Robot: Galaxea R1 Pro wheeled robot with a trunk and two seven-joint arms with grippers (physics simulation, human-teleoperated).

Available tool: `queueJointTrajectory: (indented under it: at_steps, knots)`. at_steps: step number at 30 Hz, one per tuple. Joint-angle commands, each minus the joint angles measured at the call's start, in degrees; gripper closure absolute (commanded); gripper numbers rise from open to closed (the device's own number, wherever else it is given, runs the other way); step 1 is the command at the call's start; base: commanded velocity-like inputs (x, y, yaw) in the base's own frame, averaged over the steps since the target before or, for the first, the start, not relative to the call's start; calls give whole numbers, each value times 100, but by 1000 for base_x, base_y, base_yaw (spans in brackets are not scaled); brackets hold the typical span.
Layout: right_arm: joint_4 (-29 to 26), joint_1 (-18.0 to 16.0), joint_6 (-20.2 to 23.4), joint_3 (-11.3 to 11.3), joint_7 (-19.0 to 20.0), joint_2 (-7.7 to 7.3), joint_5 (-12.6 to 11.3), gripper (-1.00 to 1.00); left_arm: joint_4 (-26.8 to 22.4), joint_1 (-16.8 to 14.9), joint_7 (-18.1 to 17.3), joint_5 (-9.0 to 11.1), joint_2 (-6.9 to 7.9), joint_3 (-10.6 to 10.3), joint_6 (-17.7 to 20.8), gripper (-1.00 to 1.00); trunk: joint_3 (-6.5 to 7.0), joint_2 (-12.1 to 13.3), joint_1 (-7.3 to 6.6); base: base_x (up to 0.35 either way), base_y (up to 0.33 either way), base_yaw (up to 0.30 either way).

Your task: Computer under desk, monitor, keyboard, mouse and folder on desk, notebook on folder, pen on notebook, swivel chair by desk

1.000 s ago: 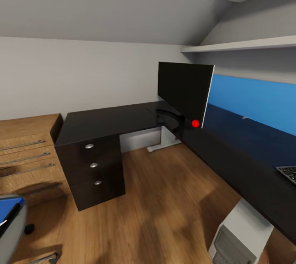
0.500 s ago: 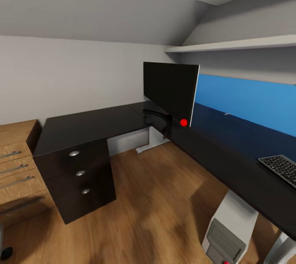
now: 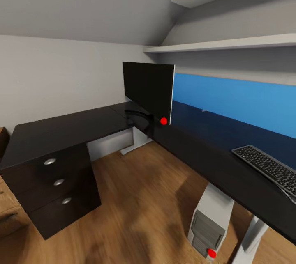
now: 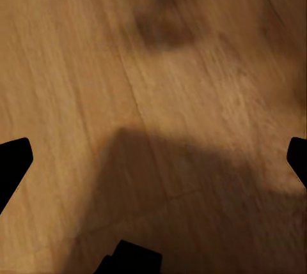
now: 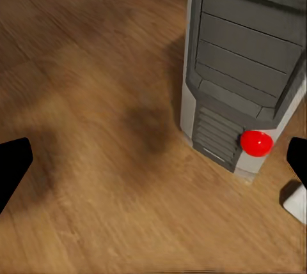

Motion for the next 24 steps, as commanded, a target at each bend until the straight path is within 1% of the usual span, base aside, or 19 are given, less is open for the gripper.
queueJointTrajectory:
  at_steps: [1, 7, 9, 21, 24]
  knots:
    - [11, -7, -21, 39, 29, 1, -61, -100, 0, -2, 31, 33, 2, -47, -18, -100, -5, -2, -1, 0, 200, -291]
    - [11, -7, -18, 39, 30, -6, -59, -100, 0, -2, 31, 30, 2, -54, -9, -100, -5, -2, -1, 0, 275, -291]
    - [11, -7, -21, 39, 29, -7, -60, -100, 0, -2, 31, 30, 2, -55, -1, -100, -5, -2, -1, 0, 146, -292]
    - [11, -7, -18, 39, 29, -8, -62, -100, 0, -2, 31, 30, -4, -56, -9, -100, -5, -2, -1, -1, 21, -292]
    - [11, -7, -18, 39, 29, -8, -62, -100, 0, -2, 31, 29, 0, -56, -17, -100, -5, -2, -1, -55, 138, -292]
